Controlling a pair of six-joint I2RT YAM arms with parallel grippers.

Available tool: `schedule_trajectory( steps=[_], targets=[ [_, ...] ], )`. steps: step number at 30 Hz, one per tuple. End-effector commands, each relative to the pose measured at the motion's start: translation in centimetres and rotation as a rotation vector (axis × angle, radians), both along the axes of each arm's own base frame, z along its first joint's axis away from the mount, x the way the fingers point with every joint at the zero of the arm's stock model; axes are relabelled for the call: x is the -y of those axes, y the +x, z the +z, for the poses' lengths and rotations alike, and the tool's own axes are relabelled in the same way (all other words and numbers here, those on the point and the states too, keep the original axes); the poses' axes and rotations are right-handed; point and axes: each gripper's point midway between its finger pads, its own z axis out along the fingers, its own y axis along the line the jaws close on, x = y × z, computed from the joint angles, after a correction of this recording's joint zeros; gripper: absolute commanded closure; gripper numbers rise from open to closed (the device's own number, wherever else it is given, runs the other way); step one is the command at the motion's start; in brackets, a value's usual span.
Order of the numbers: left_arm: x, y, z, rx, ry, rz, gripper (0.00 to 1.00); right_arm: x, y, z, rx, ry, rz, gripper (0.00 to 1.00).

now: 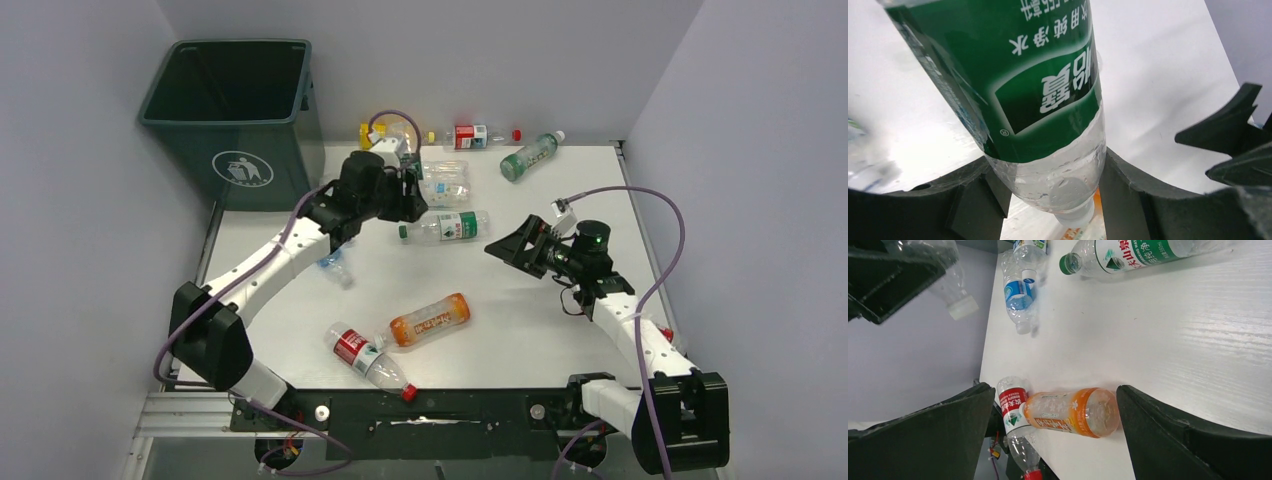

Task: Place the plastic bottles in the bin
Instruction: Place the plastic bottle in the trash bin.

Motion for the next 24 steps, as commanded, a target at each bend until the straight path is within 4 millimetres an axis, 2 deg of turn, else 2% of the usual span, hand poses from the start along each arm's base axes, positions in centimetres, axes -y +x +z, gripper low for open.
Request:
schedule_trajectory(
  steps=[1,5,12,23,24],
  targets=[
    [-3.2,2.4,6.2,0.131,-0.044,0.017,0.51,0.2,0.2,0.3,0.04,-0.013,0.005,0.02],
    [-6.3,4.7,7.9,0.163,-0.051,0.069,0.5,0.2,0.0,0.0,0.03,-0.021,0.009,0.02],
    [-12.3,8.7,12.3,0.251,-0.07,0.178,0.49,0.2,-0.3,-1.1,0.004,-0.023,0.011,0.02],
    [-18.8,13.2,21.2,0.397,-0.151,0.275,0.48,0.0,-0.9,-1.8,-0.006,-0.016,0.026,0.02],
    [-19.6,13.5,22.5,0.421,-0.168,0.285,0.48,0.0,-0.9,-1.9,-0.01,-0.015,0.026,0.02]
  ],
)
